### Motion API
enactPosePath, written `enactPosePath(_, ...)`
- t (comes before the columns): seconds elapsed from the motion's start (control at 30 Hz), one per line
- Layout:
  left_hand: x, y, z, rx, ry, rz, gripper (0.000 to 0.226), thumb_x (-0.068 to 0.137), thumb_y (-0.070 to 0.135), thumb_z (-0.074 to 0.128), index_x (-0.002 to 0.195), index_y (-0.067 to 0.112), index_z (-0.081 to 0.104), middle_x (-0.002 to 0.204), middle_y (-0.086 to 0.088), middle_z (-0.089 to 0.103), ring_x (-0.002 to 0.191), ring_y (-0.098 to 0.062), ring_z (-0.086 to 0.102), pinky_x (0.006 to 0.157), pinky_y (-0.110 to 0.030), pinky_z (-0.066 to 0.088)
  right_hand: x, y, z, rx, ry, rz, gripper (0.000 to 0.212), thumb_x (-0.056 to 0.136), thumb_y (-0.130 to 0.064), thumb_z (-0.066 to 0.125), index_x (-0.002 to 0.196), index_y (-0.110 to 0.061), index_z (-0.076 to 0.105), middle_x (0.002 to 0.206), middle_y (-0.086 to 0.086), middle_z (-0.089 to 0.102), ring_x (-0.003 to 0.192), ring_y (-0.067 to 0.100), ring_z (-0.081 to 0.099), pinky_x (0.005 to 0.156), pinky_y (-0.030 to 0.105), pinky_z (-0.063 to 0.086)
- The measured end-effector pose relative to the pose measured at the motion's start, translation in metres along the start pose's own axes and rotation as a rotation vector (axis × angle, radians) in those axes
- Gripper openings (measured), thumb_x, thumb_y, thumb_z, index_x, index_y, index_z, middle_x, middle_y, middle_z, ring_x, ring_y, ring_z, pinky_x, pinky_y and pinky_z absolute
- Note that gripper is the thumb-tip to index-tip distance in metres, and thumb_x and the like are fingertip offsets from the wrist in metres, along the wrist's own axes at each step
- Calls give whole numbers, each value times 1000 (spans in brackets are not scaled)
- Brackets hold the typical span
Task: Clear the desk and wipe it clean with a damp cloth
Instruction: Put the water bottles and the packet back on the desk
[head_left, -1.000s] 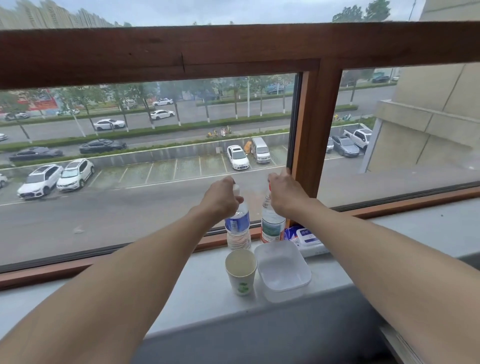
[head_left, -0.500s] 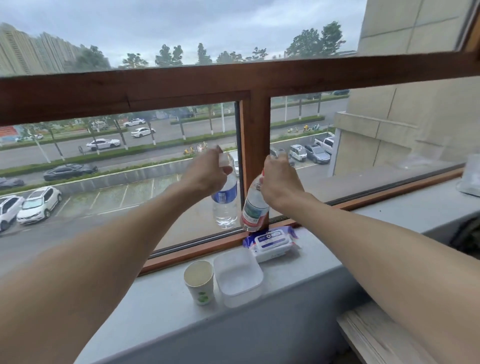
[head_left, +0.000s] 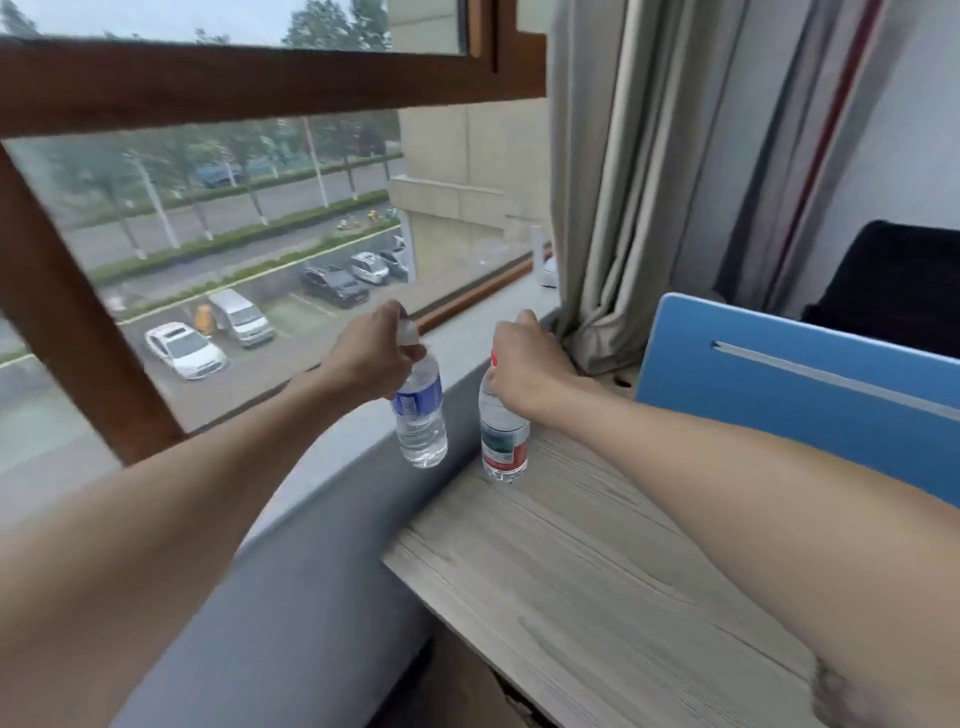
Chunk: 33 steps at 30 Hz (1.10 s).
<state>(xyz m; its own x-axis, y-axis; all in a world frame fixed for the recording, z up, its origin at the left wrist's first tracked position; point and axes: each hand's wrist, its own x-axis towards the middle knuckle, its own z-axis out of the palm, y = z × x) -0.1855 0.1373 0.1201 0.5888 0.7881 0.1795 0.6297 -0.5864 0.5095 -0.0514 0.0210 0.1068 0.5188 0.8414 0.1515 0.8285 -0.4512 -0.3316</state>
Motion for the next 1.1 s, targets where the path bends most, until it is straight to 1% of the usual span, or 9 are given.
enactPosePath(0.1,6,40,70,-57,-110,11,26,92,20,66,111,12,51,107,-16,61,83,-37,67,67,-49,60,-16,77,2,-35,-28,108,9,93,-6,57,101,-3,55,120,14,43,102,40,56,73,37,40)
enactPosePath(0.23,7,92,157,-81,-244,78,30,91,22,66,113,10,49,107,-14,61,89,-38,65,76,-48,57,-35,169,6,-103,-41,262,8,94,-4,57,102,-5,57,118,14,46,100,38,57,73,37,40)
enactPosePath(0.33,5,125,213,-104,-307,113,31,91,20,68,113,7,50,111,-16,60,92,-41,64,79,-49,56,-46,226,11,-105,-57,341,10,94,-3,56,103,-4,59,113,14,47,93,37,57,72,36,42)
enactPosePath(0.47,8,151,270,-90,-363,127,29,90,19,69,112,9,52,115,-15,60,99,-37,59,80,-46,55,-55,283,23,-86,-90,396,13,94,-4,59,108,-4,58,110,12,47,94,35,58,72,36,41)
enactPosePath(0.6,14,159,307,-34,-396,131,30,92,18,67,117,9,53,119,-13,60,103,-31,54,79,-34,42,-57,316,41,-53,-102,459,14,95,-2,60,109,-4,59,112,11,46,90,31,58,72,36,45)
enactPosePath(0.7,18,159,324,-4,-408,142,24,93,16,65,112,9,52,117,-13,60,95,-26,50,76,-34,38,-54,332,54,-2,-88,502,13,95,-1,60,108,-4,59,114,12,46,88,30,58,76,39,52)
enactPosePath(0.8,25,158,334,23,-411,134,22,94,14,63,112,10,51,118,-14,59,92,-25,49,76,-33,36,-49,339,61,25,-89,505,8,97,-4,59,104,-3,57,112,11,44,87,30,56,78,39,51)
enactPosePath(0.97,45,170,334,115,-478,115,40,101,15,51,139,8,45,138,-17,46,117,-32,53,89,-33,41,-29,343,57,50,-130,483,13,95,-2,57,108,-4,58,108,10,42,85,28,51,72,35,43)
enactPosePath(1.1,47,169,334,120,-479,134,45,101,14,49,145,9,41,145,-16,41,124,-33,51,98,-34,42,-24,345,55,52,-159,439,24,92,5,49,112,-6,58,111,10,43,92,30,52,78,38,47)
